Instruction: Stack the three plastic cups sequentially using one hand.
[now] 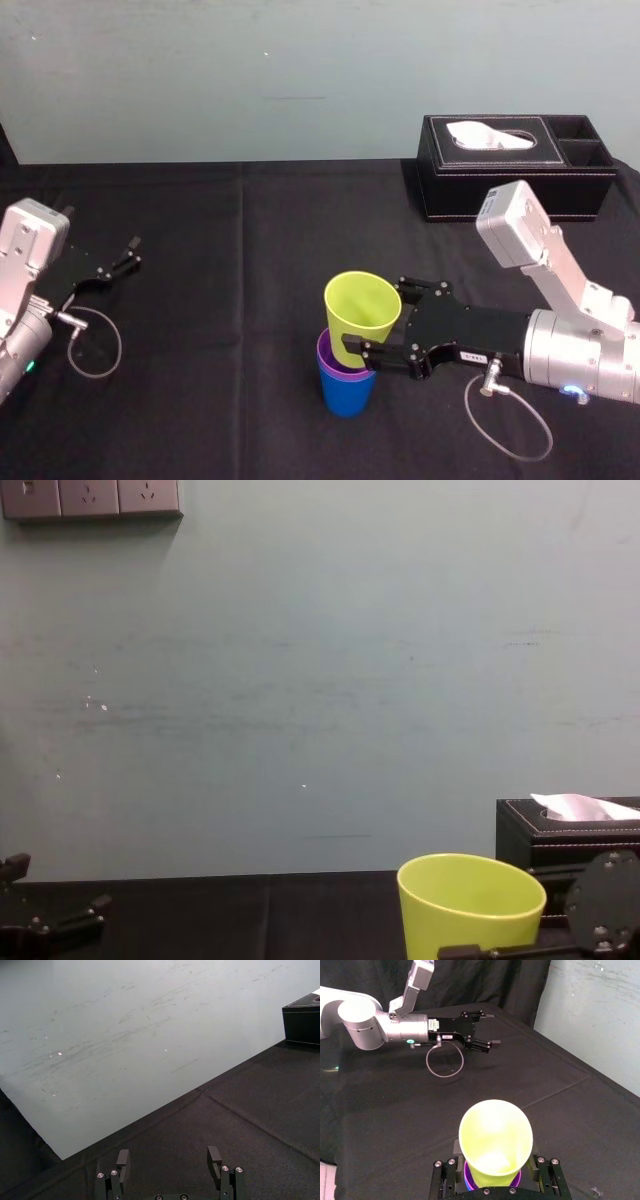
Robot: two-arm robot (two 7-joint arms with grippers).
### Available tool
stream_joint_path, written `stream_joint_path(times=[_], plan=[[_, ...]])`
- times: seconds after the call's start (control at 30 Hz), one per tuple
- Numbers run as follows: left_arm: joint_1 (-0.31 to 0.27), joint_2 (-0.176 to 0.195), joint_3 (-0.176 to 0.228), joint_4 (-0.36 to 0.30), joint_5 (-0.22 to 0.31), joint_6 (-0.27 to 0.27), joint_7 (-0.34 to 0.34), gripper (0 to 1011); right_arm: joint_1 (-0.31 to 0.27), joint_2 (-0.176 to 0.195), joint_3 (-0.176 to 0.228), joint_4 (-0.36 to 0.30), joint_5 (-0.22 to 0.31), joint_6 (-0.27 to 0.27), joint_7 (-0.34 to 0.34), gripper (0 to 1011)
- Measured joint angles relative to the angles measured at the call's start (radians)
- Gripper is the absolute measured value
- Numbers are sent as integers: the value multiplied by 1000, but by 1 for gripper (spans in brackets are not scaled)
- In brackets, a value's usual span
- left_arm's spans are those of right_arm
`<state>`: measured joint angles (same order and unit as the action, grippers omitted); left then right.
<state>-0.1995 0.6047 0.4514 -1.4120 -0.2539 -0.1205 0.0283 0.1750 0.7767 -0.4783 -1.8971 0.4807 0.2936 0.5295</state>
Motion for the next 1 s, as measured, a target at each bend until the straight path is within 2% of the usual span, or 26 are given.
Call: stream_joint_path(times=[1.0], plan=[[0, 0, 0, 0, 0, 0, 0, 1010, 12, -12, -22, 25, -26, 1, 8, 726]])
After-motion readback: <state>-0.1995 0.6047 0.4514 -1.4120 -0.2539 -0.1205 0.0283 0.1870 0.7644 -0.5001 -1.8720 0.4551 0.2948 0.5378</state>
